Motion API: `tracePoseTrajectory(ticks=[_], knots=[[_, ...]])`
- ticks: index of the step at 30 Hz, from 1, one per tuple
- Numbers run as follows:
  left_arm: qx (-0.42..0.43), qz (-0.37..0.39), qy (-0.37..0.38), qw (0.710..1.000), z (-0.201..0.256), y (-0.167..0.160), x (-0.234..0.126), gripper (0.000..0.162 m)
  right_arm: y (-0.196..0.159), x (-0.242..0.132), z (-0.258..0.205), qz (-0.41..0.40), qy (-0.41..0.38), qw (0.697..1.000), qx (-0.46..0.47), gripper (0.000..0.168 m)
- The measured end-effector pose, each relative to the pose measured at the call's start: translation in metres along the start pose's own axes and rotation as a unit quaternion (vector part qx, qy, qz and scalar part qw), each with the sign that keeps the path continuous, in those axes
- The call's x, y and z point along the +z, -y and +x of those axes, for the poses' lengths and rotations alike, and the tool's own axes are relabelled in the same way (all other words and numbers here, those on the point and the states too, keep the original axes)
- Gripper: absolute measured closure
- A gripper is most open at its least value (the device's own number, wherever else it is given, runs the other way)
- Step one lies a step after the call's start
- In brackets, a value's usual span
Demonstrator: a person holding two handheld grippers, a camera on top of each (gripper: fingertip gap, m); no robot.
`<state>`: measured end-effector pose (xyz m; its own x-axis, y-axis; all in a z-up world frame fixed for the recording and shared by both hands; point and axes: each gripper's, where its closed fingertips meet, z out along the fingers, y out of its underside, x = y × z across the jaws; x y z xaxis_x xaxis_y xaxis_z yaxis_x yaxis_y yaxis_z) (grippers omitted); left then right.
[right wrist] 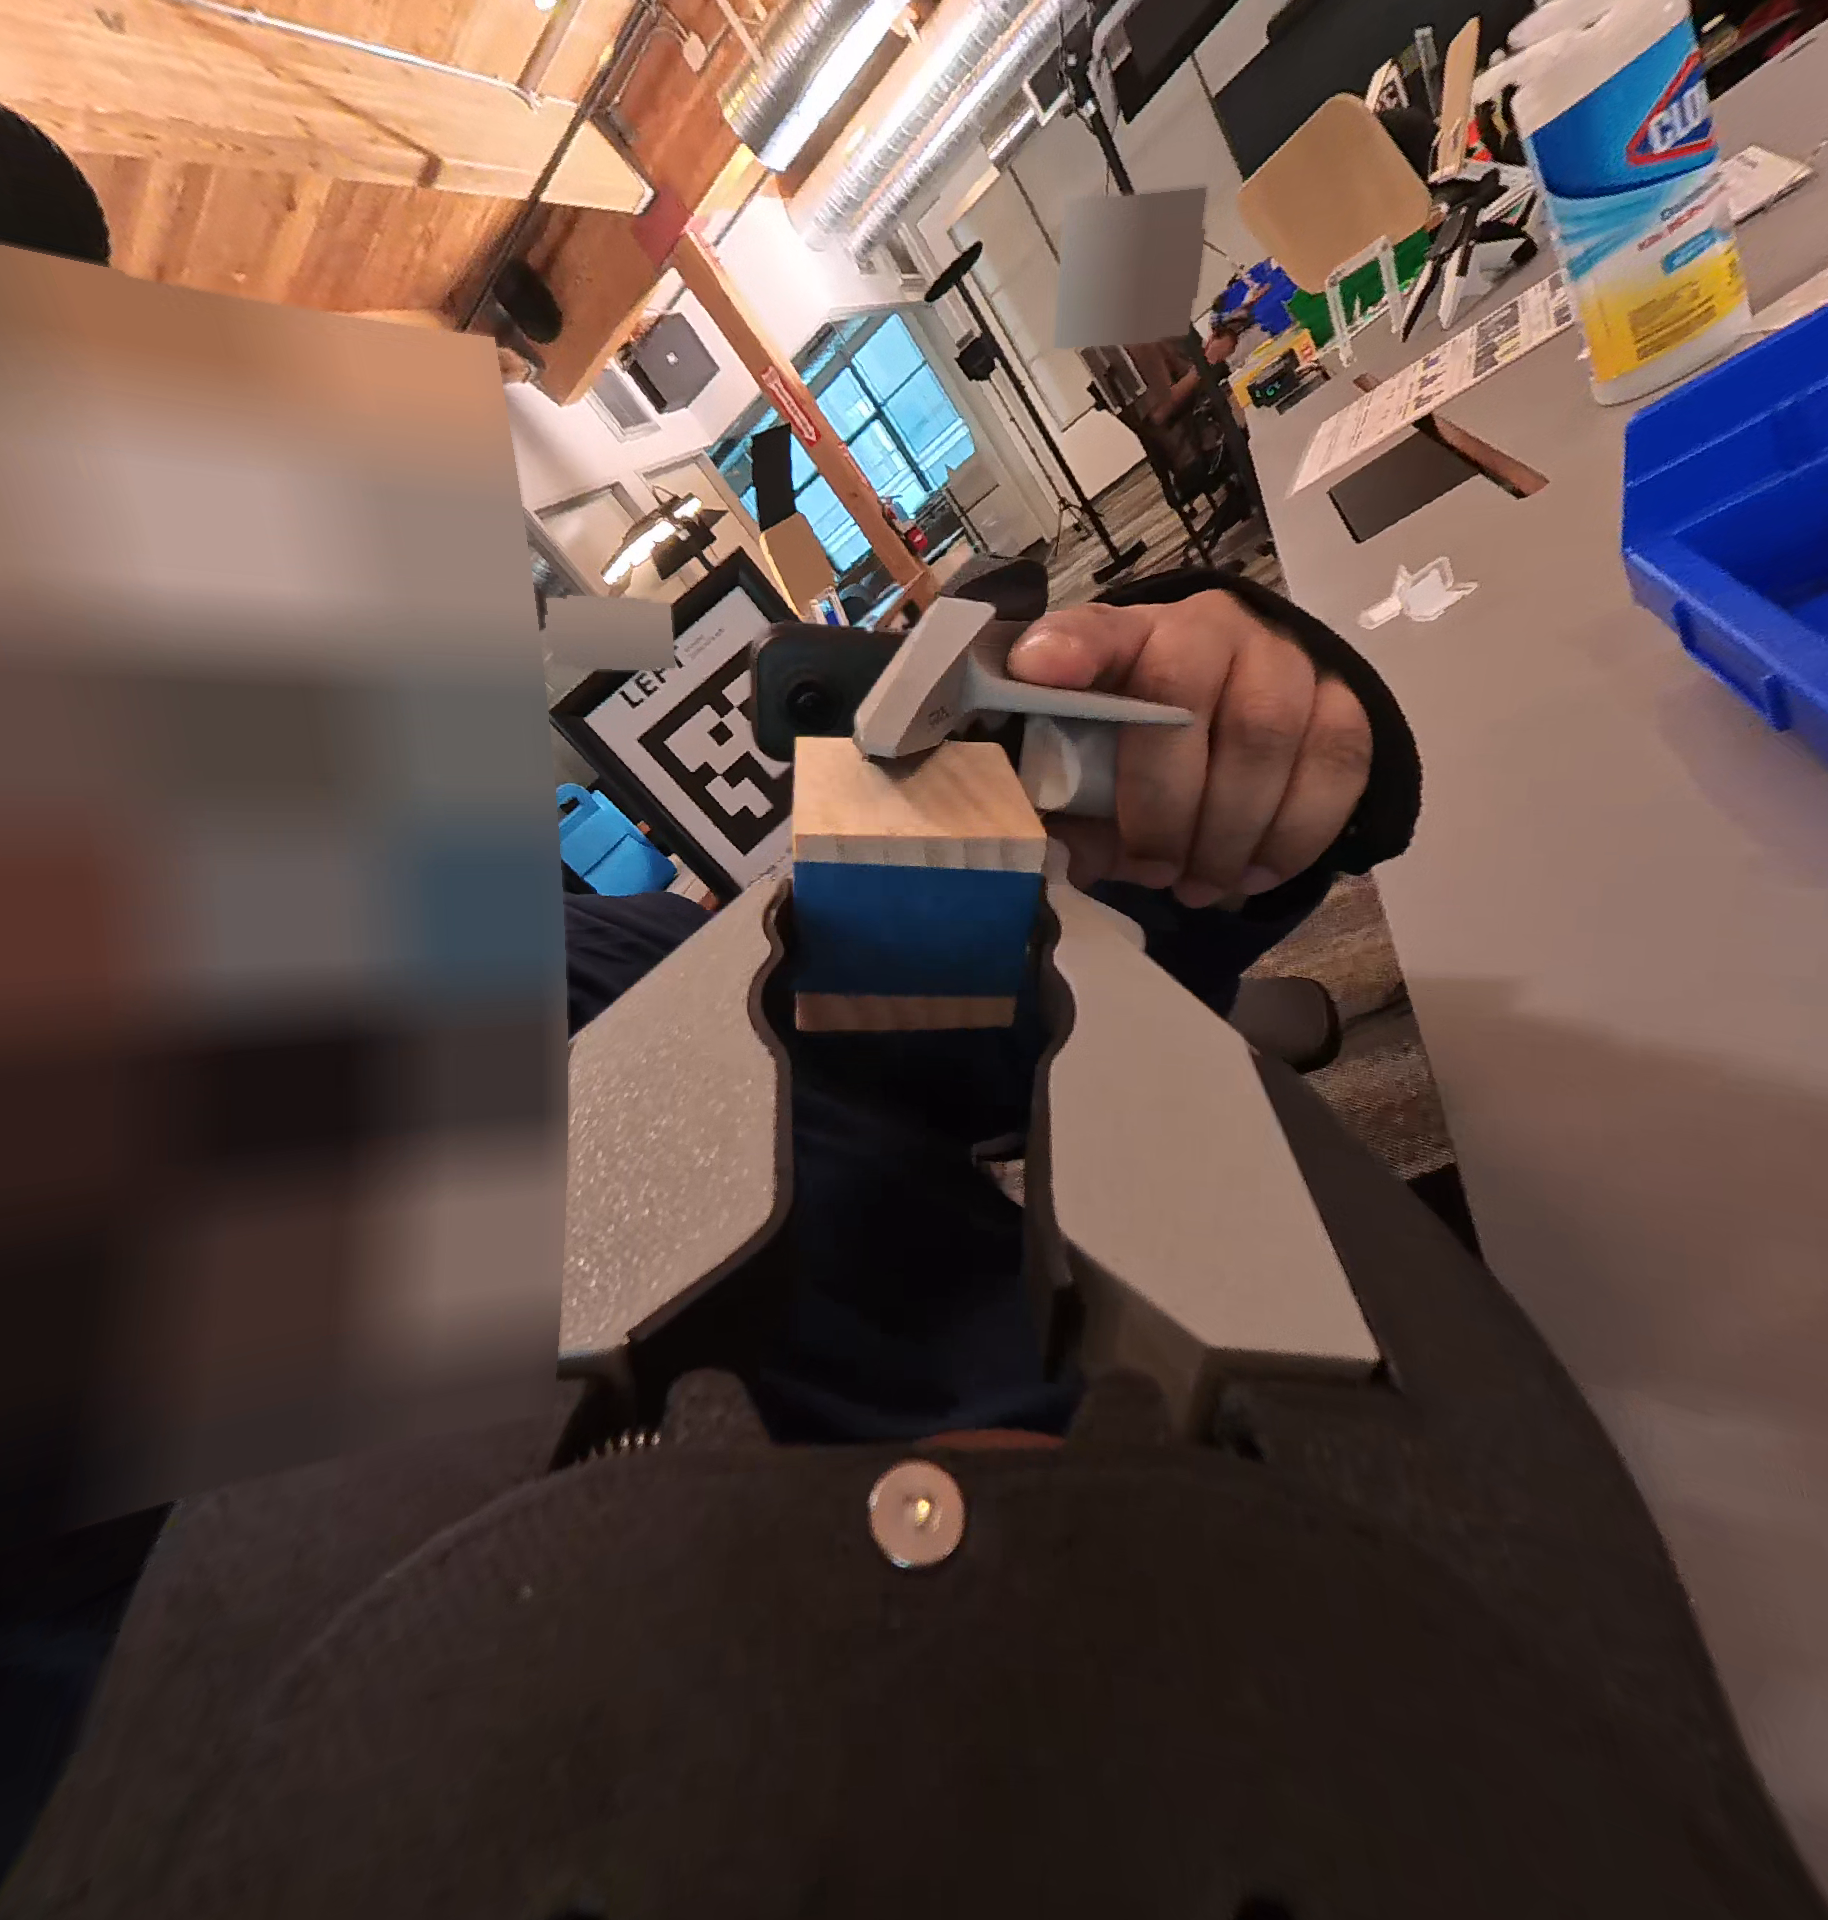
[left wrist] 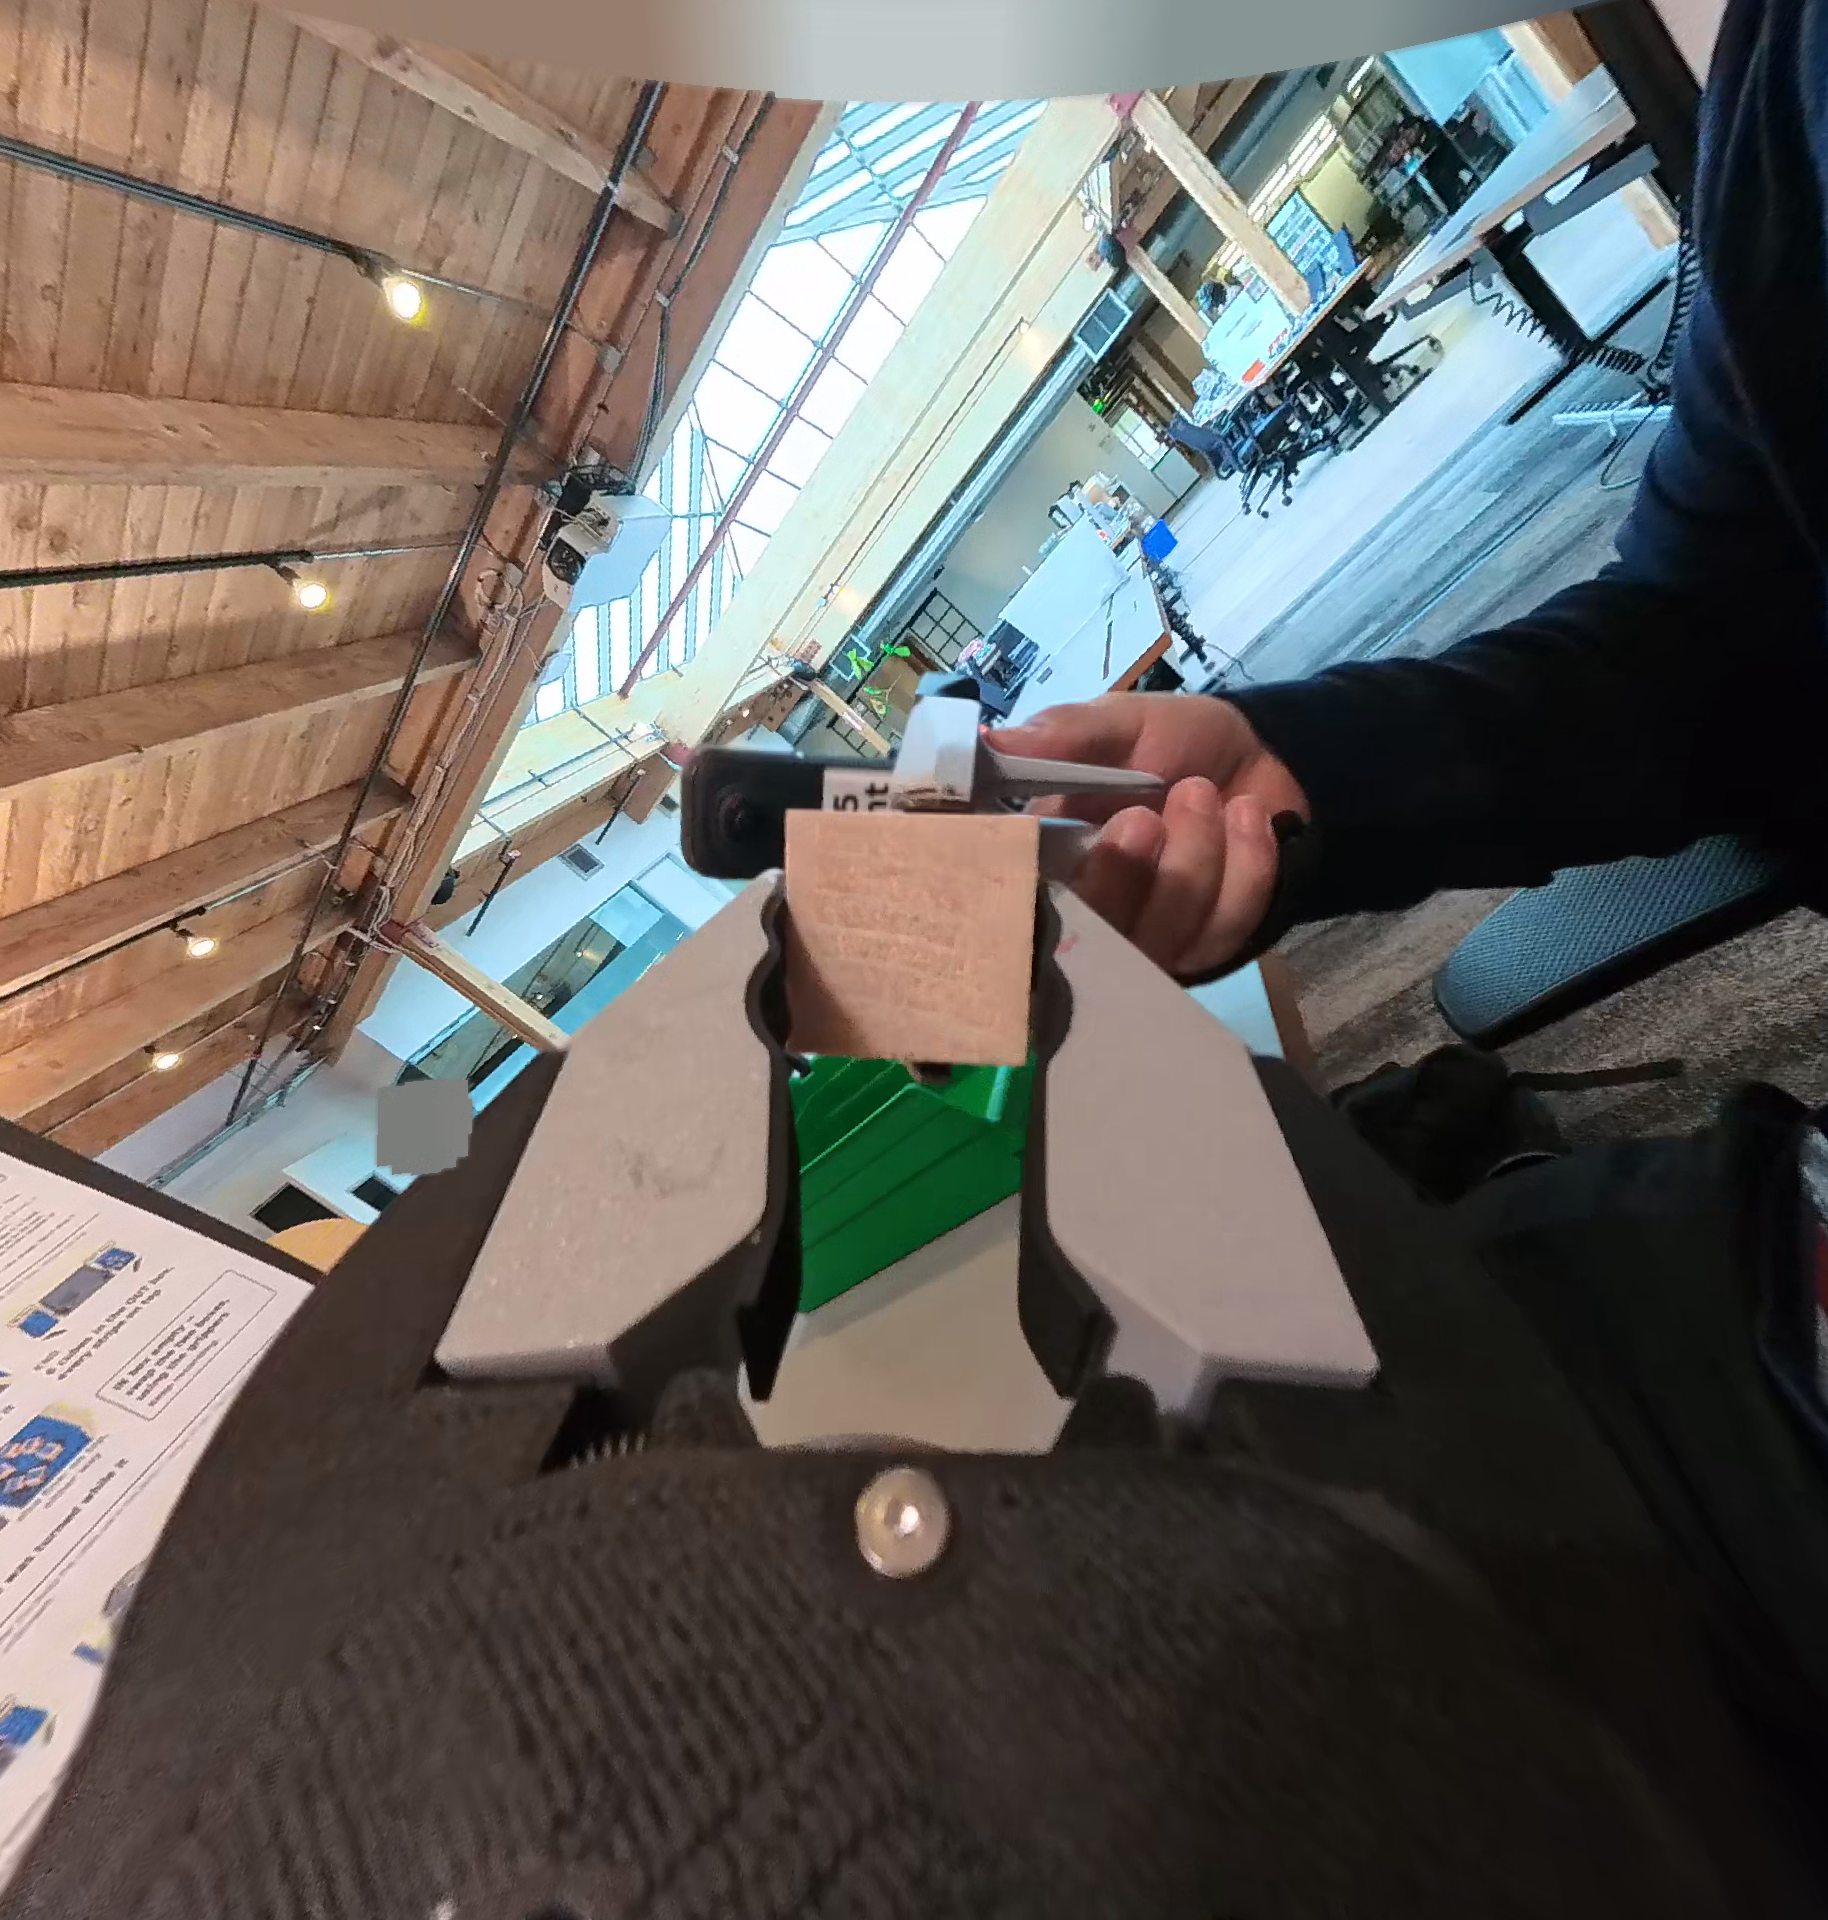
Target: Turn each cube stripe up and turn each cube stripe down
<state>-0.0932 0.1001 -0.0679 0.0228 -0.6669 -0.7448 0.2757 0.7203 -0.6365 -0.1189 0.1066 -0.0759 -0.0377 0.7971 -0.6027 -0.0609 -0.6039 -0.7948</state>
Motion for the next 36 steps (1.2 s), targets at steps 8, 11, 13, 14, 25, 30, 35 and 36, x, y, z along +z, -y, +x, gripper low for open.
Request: tracePoseTrajectory(ticks=[8, 11, 13, 14, 25, 30, 35, 36], knots=[[0.018, -0.021, 0.008, 1.0, -0.001, -0.007, 0.001, 0.119, 0.003, -0.004, 0.004, -0.005, -0.071, 0.996, -0.055, 0.125], [0.013, -0.023, 0.007, 1.0, -0.001, -0.008, 0.001, 0.119, 0.003, -0.004, 0.005, -0.004, -0.082, 0.995, -0.065, 0.125], [0.01, -0.026, 0.008, 1.0, -0.001, -0.01, 0.002, 0.119, 0.004, -0.005, 0.006, -0.003, -0.083, 0.994, -0.066, 0.125], [0.01, -0.029, 0.009, 0.999, -0.001, -0.011, 0.002, 0.119, 0.004, -0.006, 0.007, -0.002, -0.084, 0.994, -0.065, 0.125], [0.014, -0.06, 0.017, 0.998, -0.002, -0.024, 0.004, 0.119, 0.006, -0.011, 0.016, 0.0, -0.1, 0.993, -0.067, 0.125], [0.014, -0.058, 0.017, 0.998, -0.002, -0.023, 0.004, 0.119, 0.006, -0.01, 0.015, 0.001, -0.098, 0.993, -0.067, 0.125], [0.012, -0.058, 0.017, 0.998, -0.002, -0.023, 0.004, 0.119, 0.006, -0.01, 0.015, 0.001, -0.099, 0.993, -0.066, 0.125], [0.013, -0.059, 0.017, 0.998, -0.002, -0.023, 0.005, 0.119, 0.006, -0.01, 0.015, 0.002, -0.099, 0.993, -0.066, 0.125]])
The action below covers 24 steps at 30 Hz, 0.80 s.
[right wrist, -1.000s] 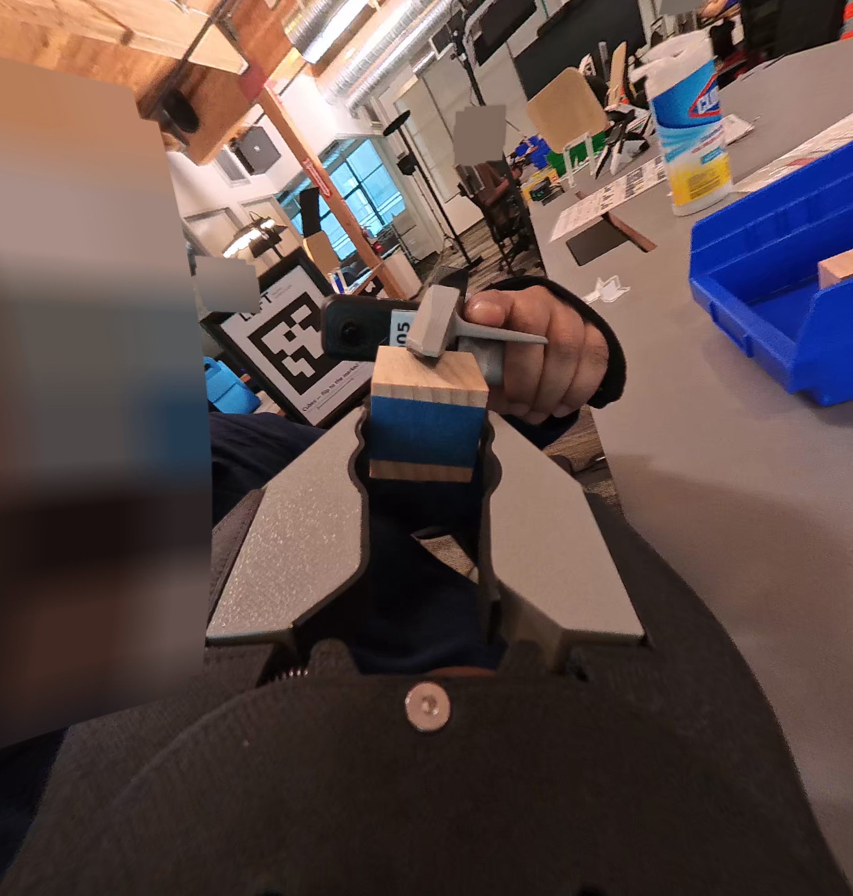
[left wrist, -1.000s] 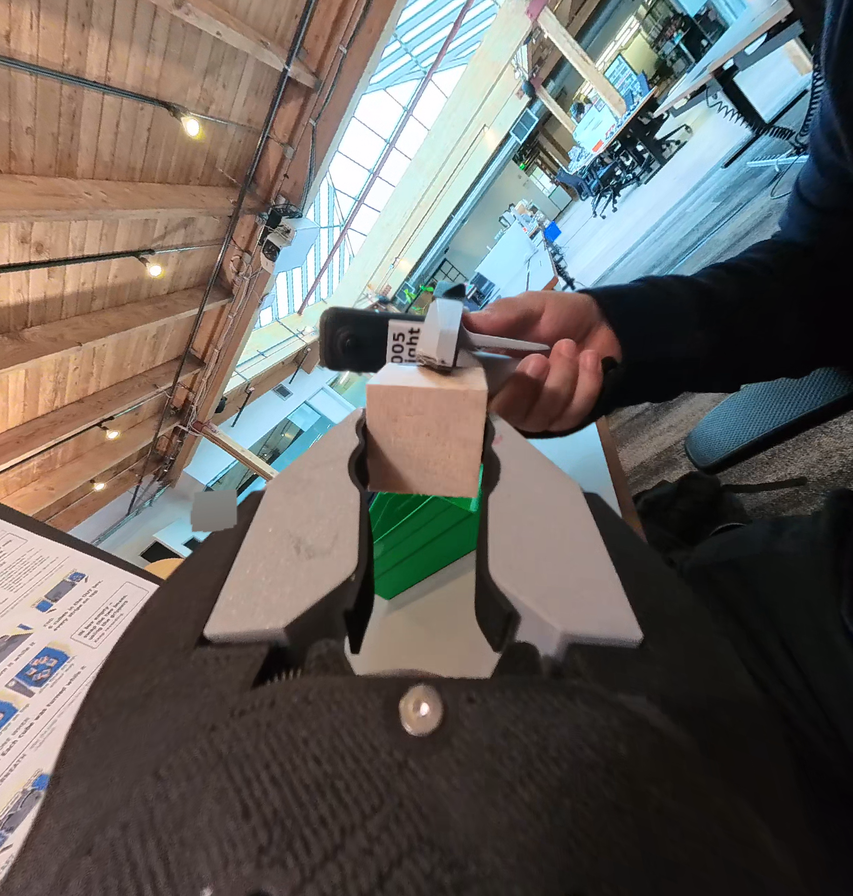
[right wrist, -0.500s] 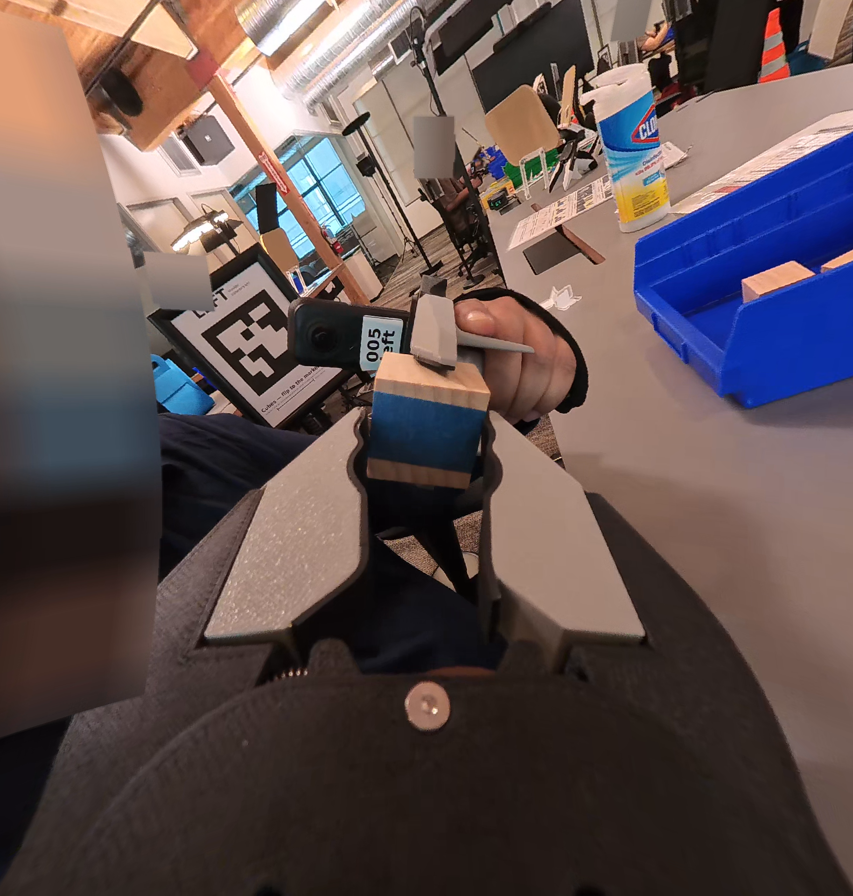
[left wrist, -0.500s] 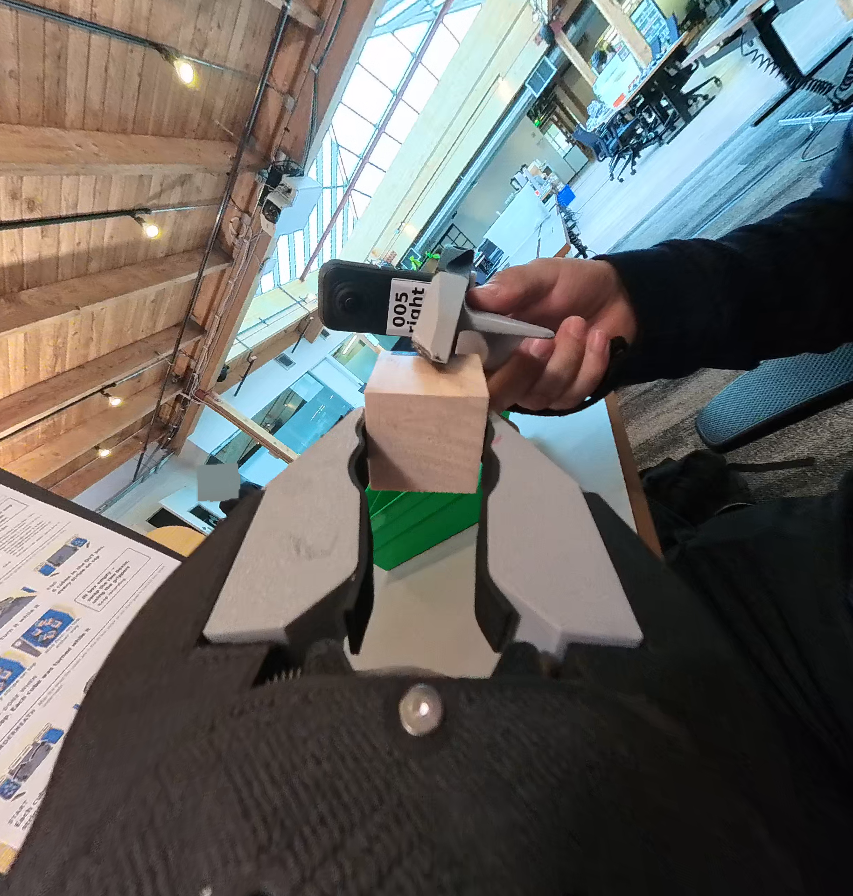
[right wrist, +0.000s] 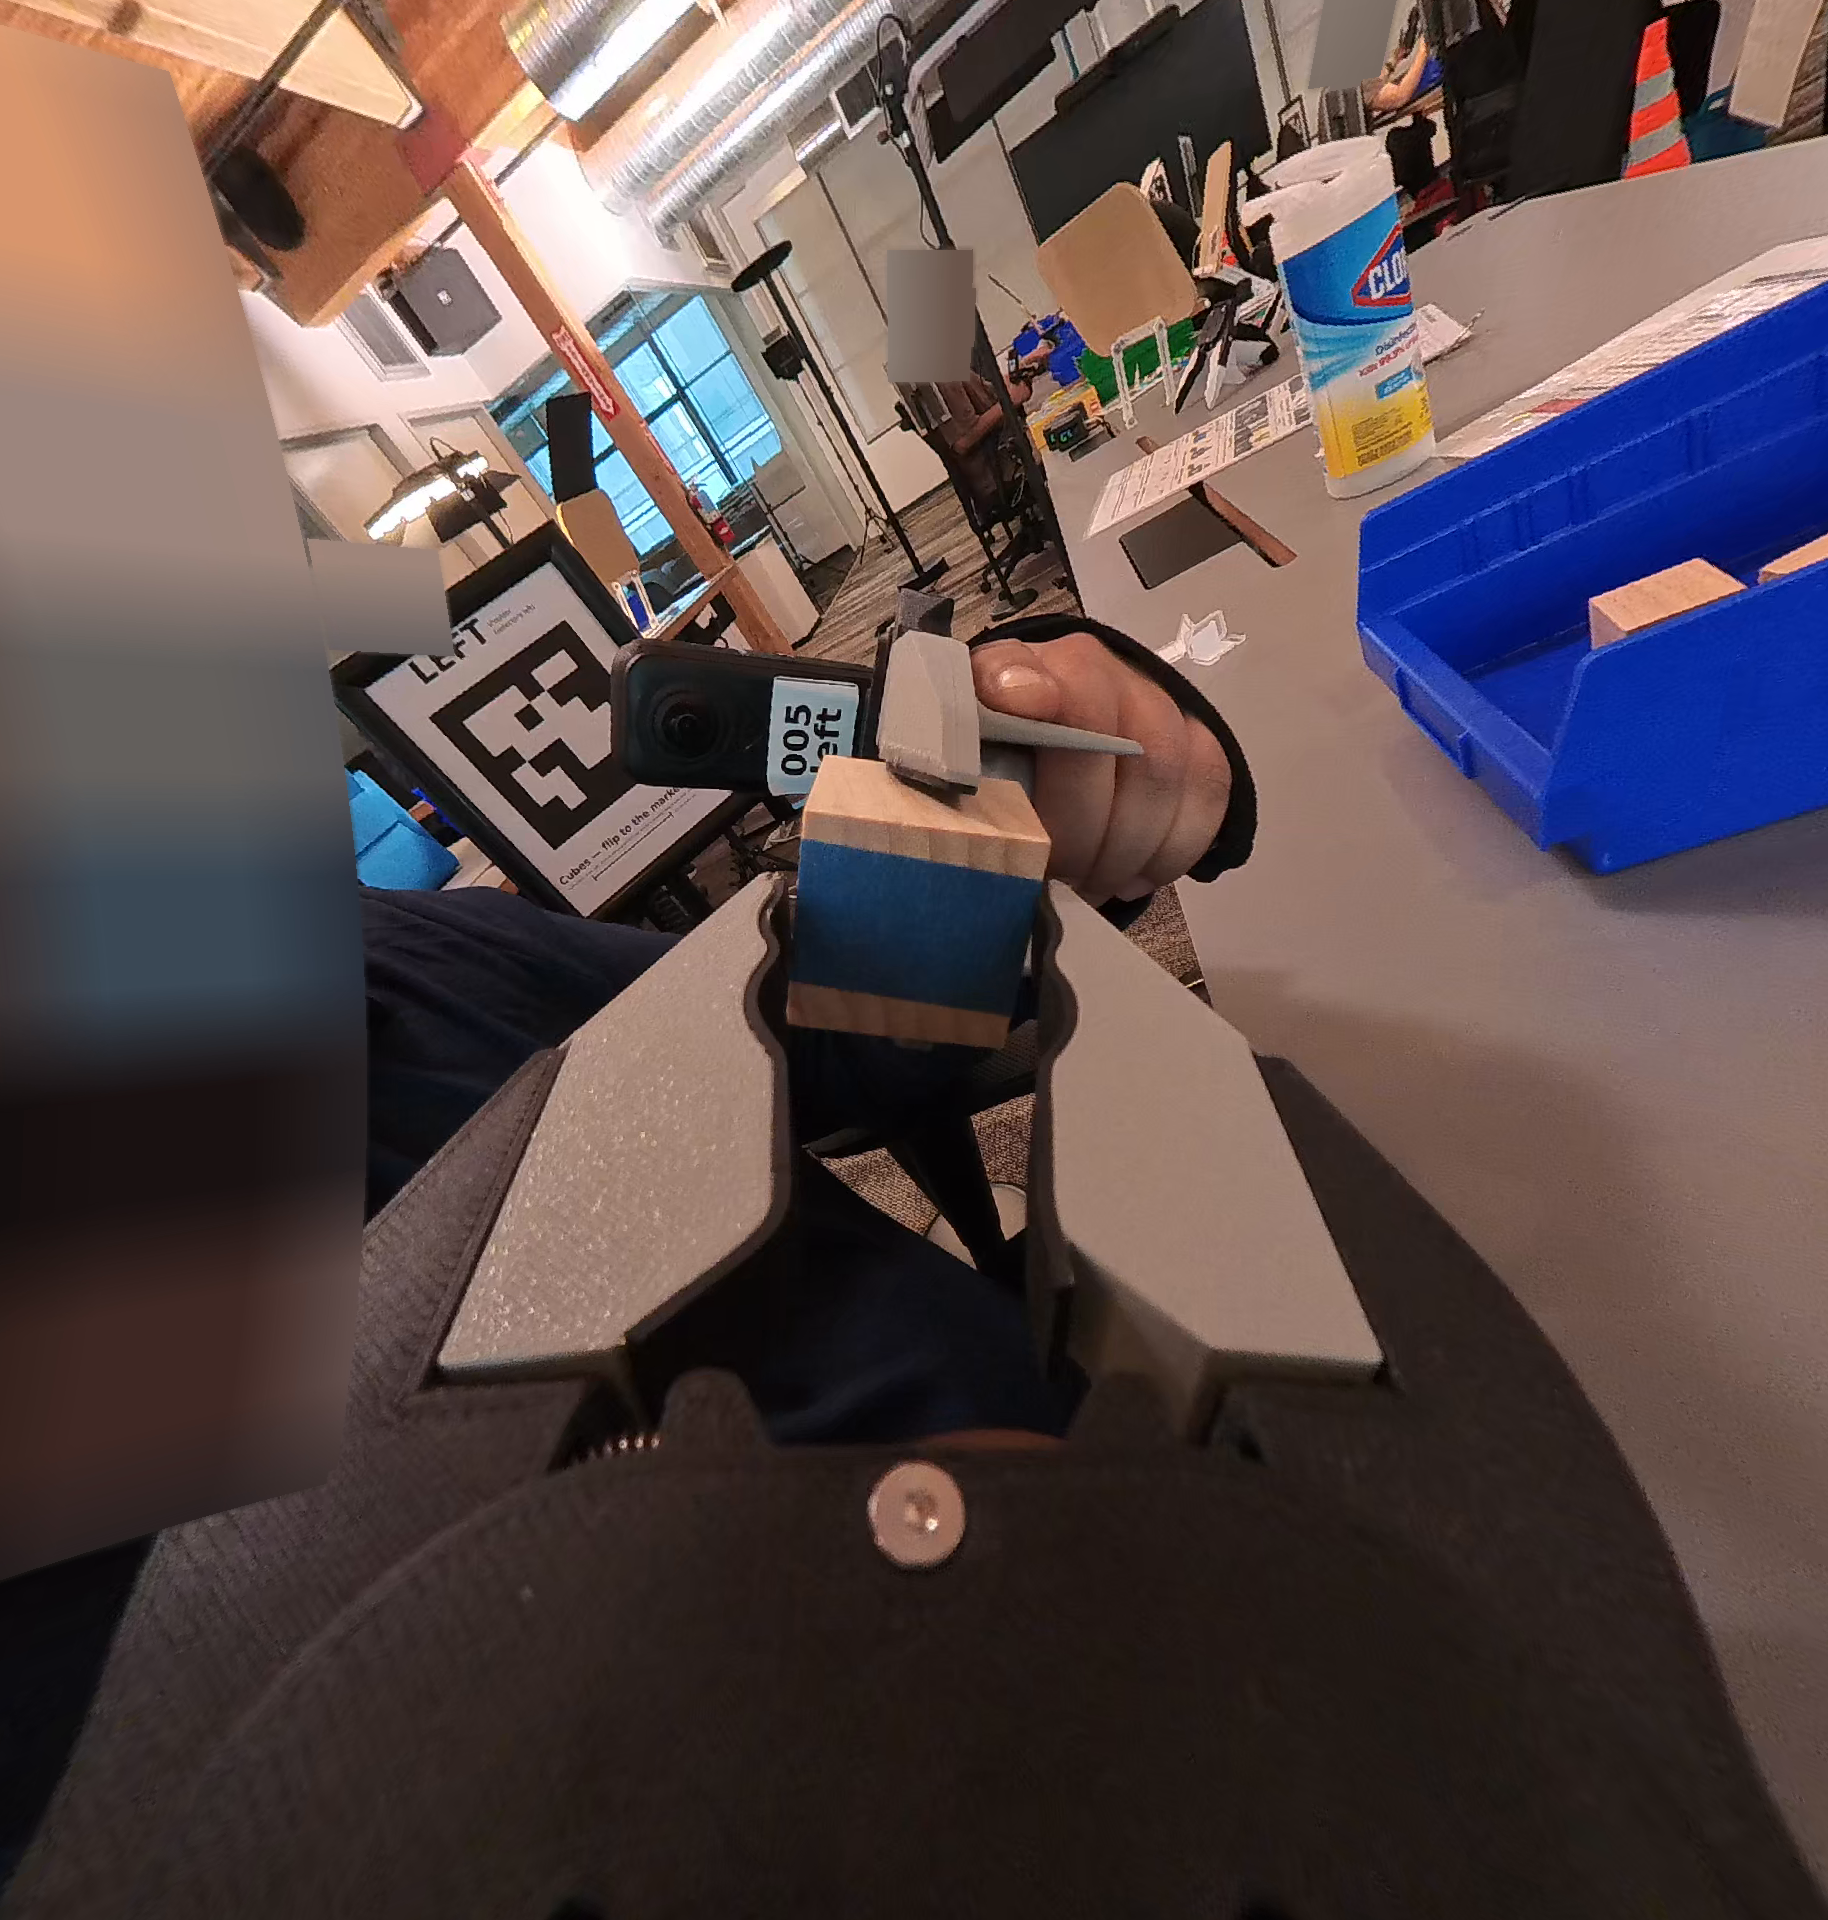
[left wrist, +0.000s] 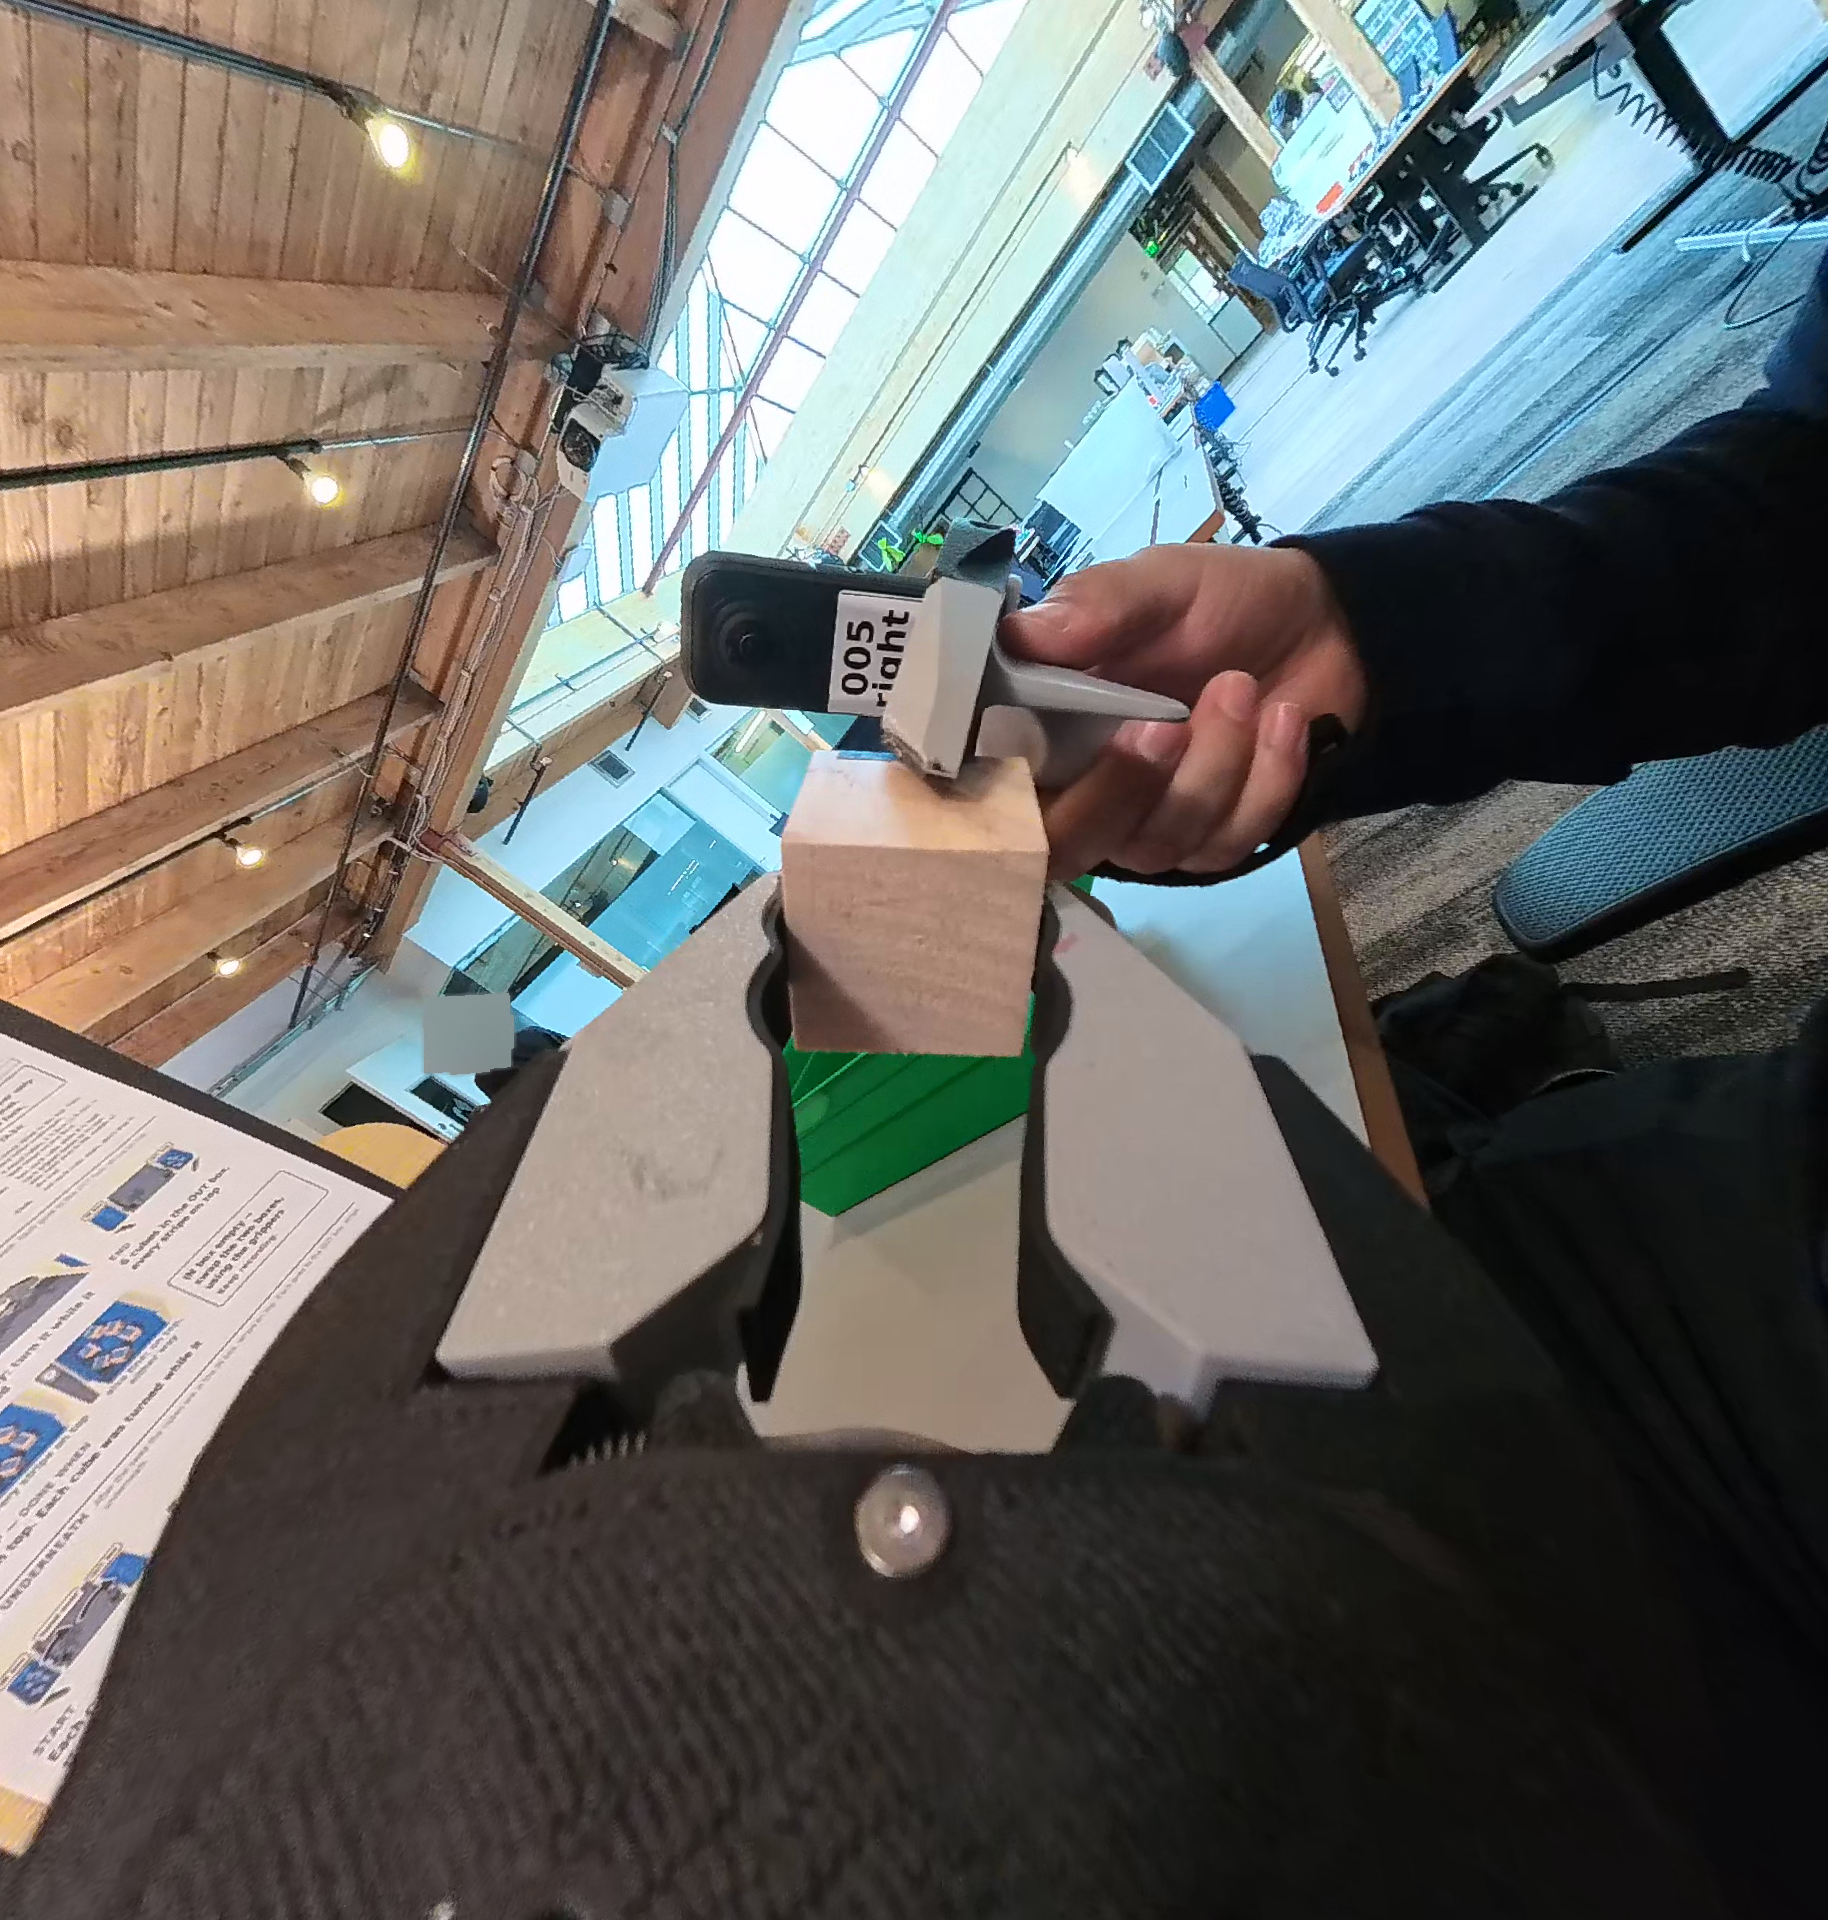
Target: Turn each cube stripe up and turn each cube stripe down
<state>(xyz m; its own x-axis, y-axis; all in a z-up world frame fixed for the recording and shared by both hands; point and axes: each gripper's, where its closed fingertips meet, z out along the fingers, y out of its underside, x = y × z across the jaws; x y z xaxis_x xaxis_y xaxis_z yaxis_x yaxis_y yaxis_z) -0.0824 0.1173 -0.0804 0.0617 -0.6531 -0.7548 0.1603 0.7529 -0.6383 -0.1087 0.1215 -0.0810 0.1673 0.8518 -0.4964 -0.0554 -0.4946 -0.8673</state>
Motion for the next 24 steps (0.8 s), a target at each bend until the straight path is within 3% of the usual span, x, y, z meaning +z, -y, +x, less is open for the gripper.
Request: tracePoseTrajectory(ticks=[8, 11, 13, 15, 18, 20, 22, 24], knots=[[-0.003, -0.025, 0.027, 0.999, -0.006, -0.009, 0.002, 0.118, 0.009, -0.005, 0.006, 0.02, -0.029, 0.999, -0.021, 0.126], [-0.019, -0.043, 0.085, 0.995, -0.026, -0.02, -0.002, 0.119, 0.037, -0.038, 0.019, 0.079, -0.098, 0.991, -0.055, 0.126], [-0.047, -0.047, 0.097, 0.993, -0.036, -0.025, -0.006, 0.117, 0.057, -0.079, 0.039, 0.116, -0.188, 0.971, -0.088, 0.126], [-0.068, -0.047, 0.101, 0.992, -0.041, -0.026, -0.009, 0.121, 0.072, -0.135, 0.072, 0.136, -0.336, 0.923, -0.131, 0.126], [-0.063, -0.054, 0.104, 0.991, -0.043, -0.029, -0.01, 0.125, 0.082, -0.231, 0.113, 0.137, -0.546, 0.809, -0.171, 0.126], [-0.056, -0.06, 0.098, 0.992, -0.039, -0.031, -0.008, 0.126, 0.074, -0.288, 0.136, 0.117, -0.639, 0.743, -0.161, 0.126], [-0.05, -0.066, 0.093, 0.992, -0.036, -0.033, -0.005, 0.127, 0.052, -0.326, 0.161, 0.072, -0.69, 0.711, -0.116, 0.126], [-0.047, -0.072, 0.089, 0.992, -0.033, -0.036, -0.003, 0.127, 0.033, -0.349, 0.18, 0.049, -0.709, 0.699, -0.077, 0.126]])
